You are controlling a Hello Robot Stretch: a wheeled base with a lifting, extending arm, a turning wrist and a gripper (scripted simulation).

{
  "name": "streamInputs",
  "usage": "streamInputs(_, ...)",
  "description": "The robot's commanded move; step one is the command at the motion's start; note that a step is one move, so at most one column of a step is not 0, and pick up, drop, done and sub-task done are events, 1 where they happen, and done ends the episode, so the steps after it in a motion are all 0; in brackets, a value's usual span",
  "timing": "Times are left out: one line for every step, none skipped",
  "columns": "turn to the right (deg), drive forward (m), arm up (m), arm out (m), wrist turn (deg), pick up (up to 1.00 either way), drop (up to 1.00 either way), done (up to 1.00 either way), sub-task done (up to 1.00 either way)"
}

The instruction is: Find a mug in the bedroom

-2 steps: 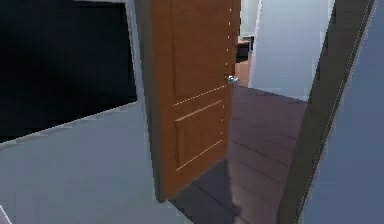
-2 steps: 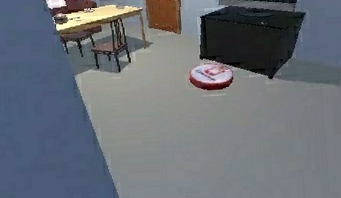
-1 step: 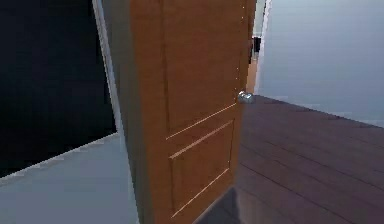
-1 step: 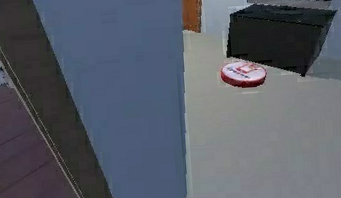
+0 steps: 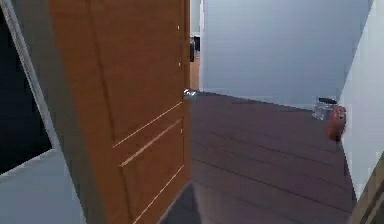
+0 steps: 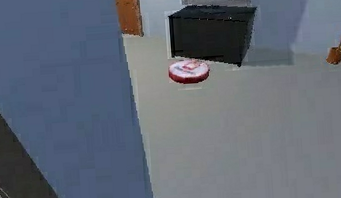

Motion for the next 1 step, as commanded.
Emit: streamInputs(0.0, 0.60, 0.00, 0.00, 0.0, 0.00, 0.00, 0.00, 0.00)
